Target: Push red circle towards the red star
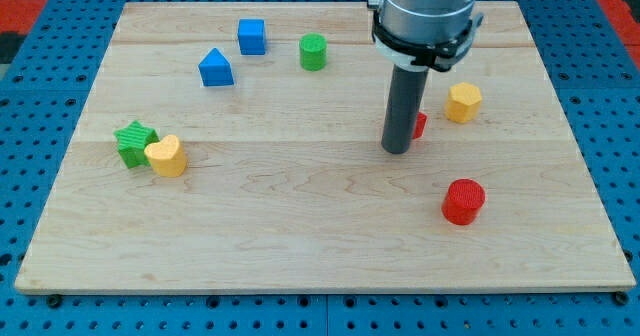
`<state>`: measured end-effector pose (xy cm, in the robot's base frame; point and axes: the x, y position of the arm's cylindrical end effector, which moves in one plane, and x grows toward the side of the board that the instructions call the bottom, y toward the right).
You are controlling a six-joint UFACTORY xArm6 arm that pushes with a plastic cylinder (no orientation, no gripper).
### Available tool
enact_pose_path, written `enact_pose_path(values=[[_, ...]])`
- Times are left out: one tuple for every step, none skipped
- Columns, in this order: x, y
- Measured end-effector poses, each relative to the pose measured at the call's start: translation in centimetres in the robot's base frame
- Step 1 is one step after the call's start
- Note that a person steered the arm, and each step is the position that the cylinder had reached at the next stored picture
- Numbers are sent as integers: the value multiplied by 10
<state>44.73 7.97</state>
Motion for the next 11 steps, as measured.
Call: enact_pose_path(values=[[-18,-2],[-35,2],[-49,6],[-54,30],[-55,42],[-29,32],[15,22],[56,-12],[104,-32],[144,-12],[139,49]])
